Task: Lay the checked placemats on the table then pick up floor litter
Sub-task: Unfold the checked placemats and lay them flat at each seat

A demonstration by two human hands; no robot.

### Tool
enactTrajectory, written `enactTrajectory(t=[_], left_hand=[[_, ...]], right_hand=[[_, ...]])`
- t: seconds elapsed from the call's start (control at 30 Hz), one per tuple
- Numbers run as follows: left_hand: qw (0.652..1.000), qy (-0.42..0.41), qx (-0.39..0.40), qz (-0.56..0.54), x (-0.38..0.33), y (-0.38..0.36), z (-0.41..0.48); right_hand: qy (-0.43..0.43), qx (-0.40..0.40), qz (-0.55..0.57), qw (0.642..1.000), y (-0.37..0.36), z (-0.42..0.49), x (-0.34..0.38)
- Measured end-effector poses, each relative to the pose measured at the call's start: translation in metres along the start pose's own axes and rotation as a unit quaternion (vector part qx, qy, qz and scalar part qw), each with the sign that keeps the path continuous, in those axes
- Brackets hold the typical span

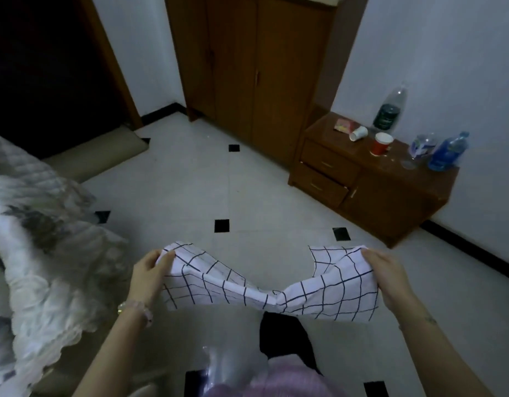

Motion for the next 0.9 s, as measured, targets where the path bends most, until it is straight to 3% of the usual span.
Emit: enactTrajectory(t=[0.2, 0.4, 0.67, 0.77, 0.9], left_hand=[[0.990, 0.057, -0.115, -0.059, -0.005, 0.027, 0.074], [0.936, -0.009, -0.339, -0.096, -0.090, 0.111, 0.099], [0.764, -0.121, -0.617, -0.144, -0.144, 0.249, 0.017], [0.700, -0.144, -0.683, -0.153, -0.141, 0.287, -0.022], [0.636, -0.125, -0.749, -0.134, -0.117, 0.326, -0.078]], right_hand=[[0.043, 0.149, -0.040, 0.987, -0.131, 0.133, 0.078], [0.167, 0.306, -0.071, 0.935, -0.332, 0.218, 0.233], [0.236, 0.526, 0.058, 0.815, -0.583, 0.116, 0.379], [0.239, 0.597, 0.087, 0.760, -0.649, 0.049, 0.400], [0.227, 0.652, 0.088, 0.718, -0.726, -0.042, 0.395]])
Point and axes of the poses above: each hand's wrist, its own z-axis towards the middle knuckle, its own y-axis out of the back of the hand, x = y × z, the point moved 6 cm from there along z, towards the middle knuckle, and after that the axes turned 4 degrees about y, right-handed, at the moved point
